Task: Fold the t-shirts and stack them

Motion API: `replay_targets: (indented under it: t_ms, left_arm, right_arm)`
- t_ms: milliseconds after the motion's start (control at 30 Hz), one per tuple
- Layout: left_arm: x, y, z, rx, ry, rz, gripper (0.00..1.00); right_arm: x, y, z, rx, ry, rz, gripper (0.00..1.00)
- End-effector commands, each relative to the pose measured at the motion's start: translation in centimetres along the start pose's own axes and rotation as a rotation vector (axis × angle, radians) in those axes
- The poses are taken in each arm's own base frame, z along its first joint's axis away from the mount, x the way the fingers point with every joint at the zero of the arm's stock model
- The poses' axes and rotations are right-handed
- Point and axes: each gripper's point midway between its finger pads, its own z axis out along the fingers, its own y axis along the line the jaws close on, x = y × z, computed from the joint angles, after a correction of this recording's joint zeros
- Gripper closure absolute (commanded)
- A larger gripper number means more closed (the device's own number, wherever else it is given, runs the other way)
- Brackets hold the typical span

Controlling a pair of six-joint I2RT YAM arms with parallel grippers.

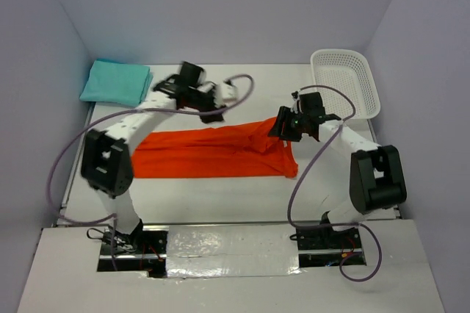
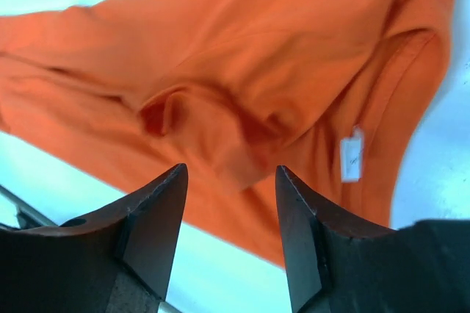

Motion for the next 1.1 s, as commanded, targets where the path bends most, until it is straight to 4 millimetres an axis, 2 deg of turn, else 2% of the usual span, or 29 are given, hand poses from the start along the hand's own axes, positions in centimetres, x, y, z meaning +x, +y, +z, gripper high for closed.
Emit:
replay_targets:
  t_ms: [0, 33, 67, 233, 333, 400, 567, 667, 733, 800, 867, 900, 967, 1067]
  left_arm:
    - [-1.0, -6.3, 8.3, 0.193, 0.032, -0.206, 0.41]
    - [-1.5, -6.9, 9.4, 0.204, 0.019, -0.228, 0.38]
    - [-1.4, -8.2, 11.1, 0.224, 0.025, -0.23, 0.36]
    - [-2.5, -9.9, 16.1, 0.199, 0.029, -0.229, 0.35]
    - [-2.4, -9.6, 17.3, 0.159, 0.048, -0.216, 0.35]
    - [-1.6, -8.9, 17.6, 0.112, 0.072, -0.223, 0.36]
    - [-0.6, -9.7, 17.8, 0.136, 0.101, -0.206, 0.43]
    - [0.0, -10.9, 17.8, 0.185, 0.119, -0.198, 0.56]
    - [-0.1, -11.9, 17.5, 0.229, 0.117, -0.196, 0.57]
    - [-0.1, -12.5, 17.1, 0.259, 0.111, -0.193, 0.64]
    - [0.2, -12.9, 17.2, 0.272, 0.116, -0.199, 0.85]
    - [0.2, -13.0, 17.2, 0.272, 0.12, -0.203, 1.0]
    - [-0.2, -13.0, 16.6, 0.279, 0.115, -0.199, 1.0]
    - [-0.8, -12.8, 15.2, 0.281, 0.106, -0.142, 1.0]
  right_arm:
    - [-1.3, -0.2, 1.0, -0.033, 0.006, 0.036, 0.4]
    - [-1.2, -0.1, 1.3, -0.047, 0.012, 0.044, 0.4]
    - [-1.2, -0.4, 1.6, -0.047, 0.017, 0.053, 0.4]
    - [-0.5, -1.2, 2.6, -0.028, 0.048, 0.081, 0.41]
    - [-0.2, -1.3, 3.4, -0.041, 0.063, 0.094, 0.42]
    - [0.0, -1.4, 3.7, -0.043, 0.069, 0.101, 0.43]
    - [0.3, -1.7, 4.1, -0.043, 0.074, 0.104, 0.48]
    - [0.1, -1.4, 4.0, -0.053, 0.07, 0.105, 0.63]
    - [0.0, -1.1, 3.9, -0.062, 0.071, 0.102, 0.67]
    - [-0.1, -1.0, 3.7, -0.067, 0.072, 0.101, 0.76]
    - [0.1, -0.6, 3.6, -0.087, 0.08, 0.092, 0.86]
    - [0.3, -0.6, 3.5, -0.083, 0.088, 0.092, 0.9]
    - [0.4, -0.9, 3.1, -0.068, 0.093, 0.074, 1.0]
    - [0.8, -0.7, 2.5, -0.071, 0.092, 0.062, 1.0]
